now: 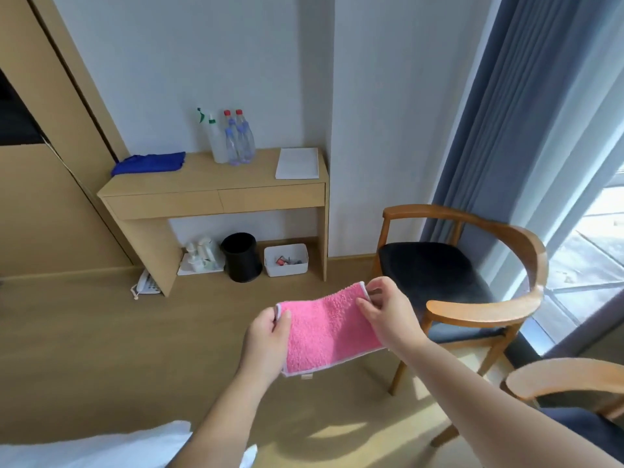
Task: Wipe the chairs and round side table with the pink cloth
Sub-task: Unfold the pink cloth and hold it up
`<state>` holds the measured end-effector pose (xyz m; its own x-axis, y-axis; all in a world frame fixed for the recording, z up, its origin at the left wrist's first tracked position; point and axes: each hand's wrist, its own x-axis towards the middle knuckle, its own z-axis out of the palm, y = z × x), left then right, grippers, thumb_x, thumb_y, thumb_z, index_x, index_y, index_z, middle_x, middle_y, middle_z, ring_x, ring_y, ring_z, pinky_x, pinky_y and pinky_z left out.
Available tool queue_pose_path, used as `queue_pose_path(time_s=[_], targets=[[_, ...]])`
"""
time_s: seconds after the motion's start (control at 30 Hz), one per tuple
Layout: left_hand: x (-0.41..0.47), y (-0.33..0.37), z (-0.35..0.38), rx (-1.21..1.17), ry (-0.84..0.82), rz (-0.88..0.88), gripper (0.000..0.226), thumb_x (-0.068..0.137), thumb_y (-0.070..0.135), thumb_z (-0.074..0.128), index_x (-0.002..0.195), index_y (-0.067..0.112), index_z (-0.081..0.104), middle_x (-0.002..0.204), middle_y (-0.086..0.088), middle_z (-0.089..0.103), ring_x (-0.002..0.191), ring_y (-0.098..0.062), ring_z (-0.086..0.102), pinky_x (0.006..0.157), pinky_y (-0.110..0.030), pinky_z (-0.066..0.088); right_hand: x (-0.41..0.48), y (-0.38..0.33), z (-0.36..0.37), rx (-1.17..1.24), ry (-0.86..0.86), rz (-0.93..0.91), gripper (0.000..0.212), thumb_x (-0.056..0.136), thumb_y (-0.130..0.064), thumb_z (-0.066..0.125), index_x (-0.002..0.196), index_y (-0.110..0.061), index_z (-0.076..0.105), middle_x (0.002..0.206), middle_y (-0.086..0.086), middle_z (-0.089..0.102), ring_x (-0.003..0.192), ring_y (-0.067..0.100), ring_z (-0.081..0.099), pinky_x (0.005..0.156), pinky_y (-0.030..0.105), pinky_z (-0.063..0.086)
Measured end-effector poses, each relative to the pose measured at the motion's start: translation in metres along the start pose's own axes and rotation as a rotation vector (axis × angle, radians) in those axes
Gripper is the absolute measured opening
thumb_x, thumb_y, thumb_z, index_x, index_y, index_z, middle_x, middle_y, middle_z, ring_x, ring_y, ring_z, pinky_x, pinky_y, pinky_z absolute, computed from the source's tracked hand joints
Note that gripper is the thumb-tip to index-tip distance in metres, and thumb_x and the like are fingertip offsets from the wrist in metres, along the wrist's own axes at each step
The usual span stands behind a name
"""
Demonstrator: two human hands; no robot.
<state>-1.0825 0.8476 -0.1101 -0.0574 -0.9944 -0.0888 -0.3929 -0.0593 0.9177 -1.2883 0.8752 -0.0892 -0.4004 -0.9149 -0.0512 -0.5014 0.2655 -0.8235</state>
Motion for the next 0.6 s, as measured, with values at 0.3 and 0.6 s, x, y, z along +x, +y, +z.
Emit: queue_pose_path(time_s=[0.3, 0.6], targets=[[0.175, 0.025, -0.025, 0.042, -0.073, 0.015, 0.027, 0.099, 0.036, 0.040, 0.093, 0.018, 0.060, 0.076, -0.002, 0.055, 0.068, -0.019, 0.052, 0.059, -0.028, 0.036, 0.151, -0.051, 0.047, 0.024, 0.082, 0.040, 0.007, 0.097, -0.031, 0.057, 0.099, -0.025, 0.058, 0.093, -0.012, 0.060, 0.082, 0.005, 0.057, 0.062, 0.020, 0.046], [0.337, 0.038, 0.021, 0.022, -0.154, -0.061, 0.034, 0.091, 0.051, 0.044, 0.087, 0.022, 0.061, 0.083, -0.019, 0.062, 0.074, -0.032, 0.065, 0.068, -0.050, 0.055, 0.345, -0.052, 0.052, -0.019, -0.014, 0.006, 0.014, 0.098, -0.025, 0.055, 0.108, -0.017, 0.060, 0.098, -0.005, 0.062, 0.090, 0.015, 0.058, 0.078, 0.028, 0.046]])
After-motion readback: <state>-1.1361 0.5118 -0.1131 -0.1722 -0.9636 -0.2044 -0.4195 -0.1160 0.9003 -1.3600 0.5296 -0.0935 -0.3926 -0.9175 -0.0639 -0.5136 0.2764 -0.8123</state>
